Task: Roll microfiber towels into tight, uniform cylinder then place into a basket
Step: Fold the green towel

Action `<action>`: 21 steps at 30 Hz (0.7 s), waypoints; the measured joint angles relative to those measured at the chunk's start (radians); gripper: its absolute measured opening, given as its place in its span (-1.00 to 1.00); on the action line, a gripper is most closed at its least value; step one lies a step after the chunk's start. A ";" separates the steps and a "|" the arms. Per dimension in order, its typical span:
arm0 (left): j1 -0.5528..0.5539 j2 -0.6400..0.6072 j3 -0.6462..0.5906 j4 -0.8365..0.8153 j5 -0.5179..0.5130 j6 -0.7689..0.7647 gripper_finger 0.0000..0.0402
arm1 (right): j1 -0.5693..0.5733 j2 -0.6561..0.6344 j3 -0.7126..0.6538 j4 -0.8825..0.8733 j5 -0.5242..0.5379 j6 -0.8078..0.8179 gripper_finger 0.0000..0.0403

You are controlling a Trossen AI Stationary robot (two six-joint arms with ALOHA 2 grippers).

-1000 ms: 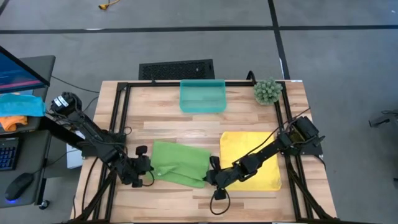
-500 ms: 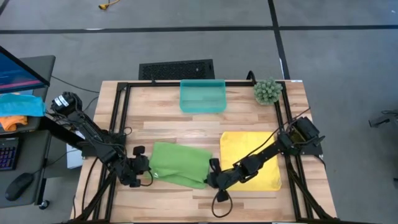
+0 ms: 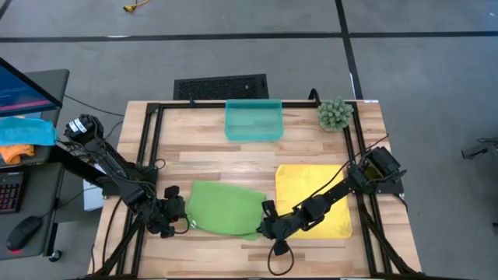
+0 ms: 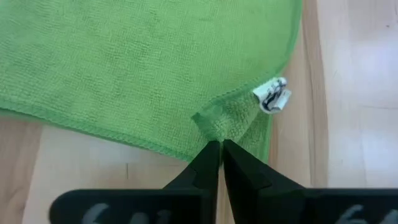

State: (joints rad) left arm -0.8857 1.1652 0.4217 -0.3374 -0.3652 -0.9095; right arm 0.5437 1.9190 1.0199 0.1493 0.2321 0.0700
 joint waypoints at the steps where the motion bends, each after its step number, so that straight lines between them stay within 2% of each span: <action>1: 0.000 0.000 0.000 0.000 0.002 -0.004 -0.85 | -0.001 0.000 0.000 0.000 0.000 0.001 -0.68; 8: 0.000 0.000 0.000 -0.004 0.006 -0.080 -0.48 | -0.001 0.000 0.000 0.000 0.000 0.031 -0.31; 13: 0.000 0.000 0.000 -0.006 0.097 -0.125 -0.24 | -0.011 -0.011 0.000 -0.013 0.006 0.053 -0.13; 17: 0.000 -0.006 0.014 -0.001 0.125 -0.099 -0.19 | -0.043 -0.045 -0.001 -0.046 0.009 0.053 -0.10; 21: 0.000 -0.021 0.082 -0.002 0.121 0.035 -0.21 | -0.090 -0.077 0.000 -0.067 0.010 0.053 -0.13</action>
State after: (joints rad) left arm -0.8860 1.1446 0.5038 -0.3394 -0.2444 -0.8744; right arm 0.4536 1.8416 1.0195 0.0820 0.2417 0.1226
